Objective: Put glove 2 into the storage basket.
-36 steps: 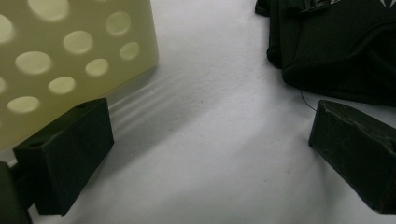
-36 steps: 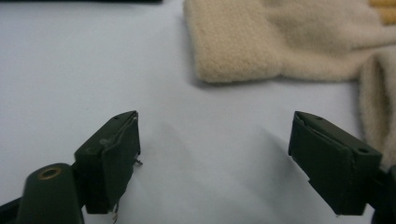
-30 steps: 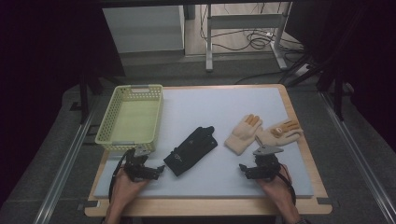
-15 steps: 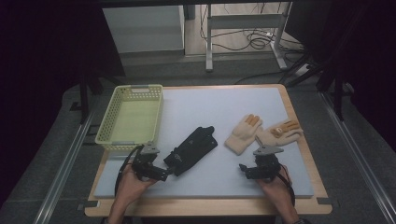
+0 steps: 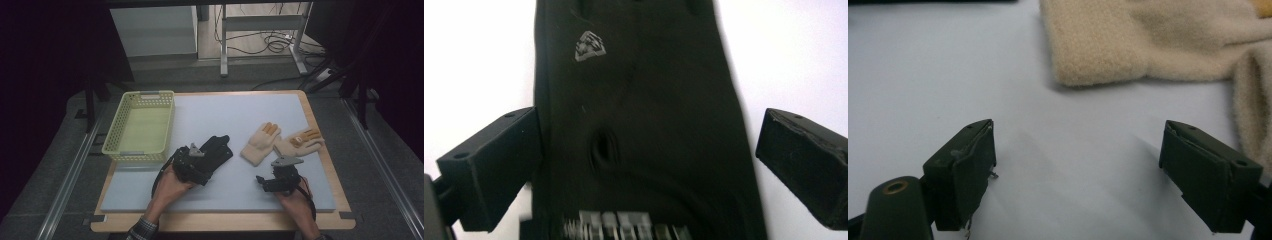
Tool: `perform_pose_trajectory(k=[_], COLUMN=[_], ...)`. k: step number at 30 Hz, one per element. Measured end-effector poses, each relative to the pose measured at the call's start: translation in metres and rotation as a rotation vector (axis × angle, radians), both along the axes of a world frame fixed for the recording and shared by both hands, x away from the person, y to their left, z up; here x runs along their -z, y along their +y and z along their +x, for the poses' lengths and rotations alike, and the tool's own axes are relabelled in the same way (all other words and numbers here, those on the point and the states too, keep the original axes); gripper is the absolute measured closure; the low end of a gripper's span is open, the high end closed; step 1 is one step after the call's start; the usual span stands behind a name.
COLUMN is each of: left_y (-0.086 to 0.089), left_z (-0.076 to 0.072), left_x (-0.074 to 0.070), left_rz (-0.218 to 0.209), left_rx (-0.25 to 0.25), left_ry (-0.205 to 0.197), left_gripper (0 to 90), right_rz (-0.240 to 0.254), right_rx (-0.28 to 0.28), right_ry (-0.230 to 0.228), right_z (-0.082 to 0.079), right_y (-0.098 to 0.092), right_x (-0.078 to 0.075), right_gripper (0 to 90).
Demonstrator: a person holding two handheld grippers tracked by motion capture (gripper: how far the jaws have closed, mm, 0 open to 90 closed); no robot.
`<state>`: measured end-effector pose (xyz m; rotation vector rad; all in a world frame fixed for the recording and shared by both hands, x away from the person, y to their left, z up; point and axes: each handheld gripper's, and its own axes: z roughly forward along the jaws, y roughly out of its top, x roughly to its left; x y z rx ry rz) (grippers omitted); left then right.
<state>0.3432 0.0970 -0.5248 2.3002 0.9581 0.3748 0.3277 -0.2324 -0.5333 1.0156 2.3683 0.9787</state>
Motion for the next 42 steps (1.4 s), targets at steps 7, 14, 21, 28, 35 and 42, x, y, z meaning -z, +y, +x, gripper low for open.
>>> perform_pose_trajectory(k=[7,14,21,28,35,42], left_y=[0.001,-0.005,-0.008,-0.009,-0.006,0.009], left_z=[0.026,0.018,0.017,0.017,0.022,0.033], left_x=[0.012,0.01,-0.003,-0.017,-0.046,-0.07], left_rz=[-0.031,0.003,0.035,0.035,0.052,0.03], left_rx=[-0.009,0.036,0.054,0.048,0.003,-0.048], left_ry=[0.086,0.087,0.095,0.082,0.039,0.037], left_gripper=[0.0,5.5,48.9,70.5,70.8,70.1], right_rz=[-0.001,0.003,0.001,0.001,-0.001,0.001], right_rx=[0.0,0.0,0.0,0.0,-0.003,-0.001], right_ry=[-0.001,0.008,0.006,0.006,0.001,0.006], right_z=[0.0,0.001,0.0,0.0,0.001,0.0], right_y=[0.0,0.0,0.0,0.0,0.0,0.0], right_x=[0.0,0.0,0.0,0.0,0.0,0.0], right_gripper=[14.7,14.7,14.7,14.7,14.7,14.7])
